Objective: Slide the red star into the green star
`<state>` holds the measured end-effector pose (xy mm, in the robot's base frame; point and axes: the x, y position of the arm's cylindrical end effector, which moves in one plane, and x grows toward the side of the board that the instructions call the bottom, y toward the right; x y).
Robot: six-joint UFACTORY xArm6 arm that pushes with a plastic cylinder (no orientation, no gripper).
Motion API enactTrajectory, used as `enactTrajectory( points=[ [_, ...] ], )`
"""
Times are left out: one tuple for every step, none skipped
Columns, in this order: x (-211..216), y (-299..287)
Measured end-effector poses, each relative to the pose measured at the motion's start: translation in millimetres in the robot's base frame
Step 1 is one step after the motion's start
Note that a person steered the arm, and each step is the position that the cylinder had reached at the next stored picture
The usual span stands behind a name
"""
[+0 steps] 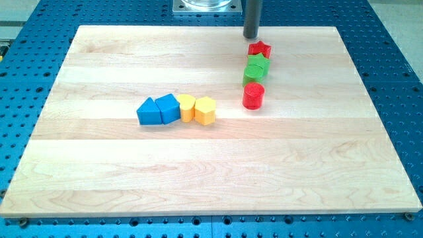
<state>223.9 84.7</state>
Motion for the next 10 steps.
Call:
enactTrajectory(
  points=[
    [48,-2],
    [54,8],
    [53,62],
    [53,98],
    [53,121],
    [46,121],
    [36,85],
    [52,65],
    [84,67],
    [124,67]
  ],
)
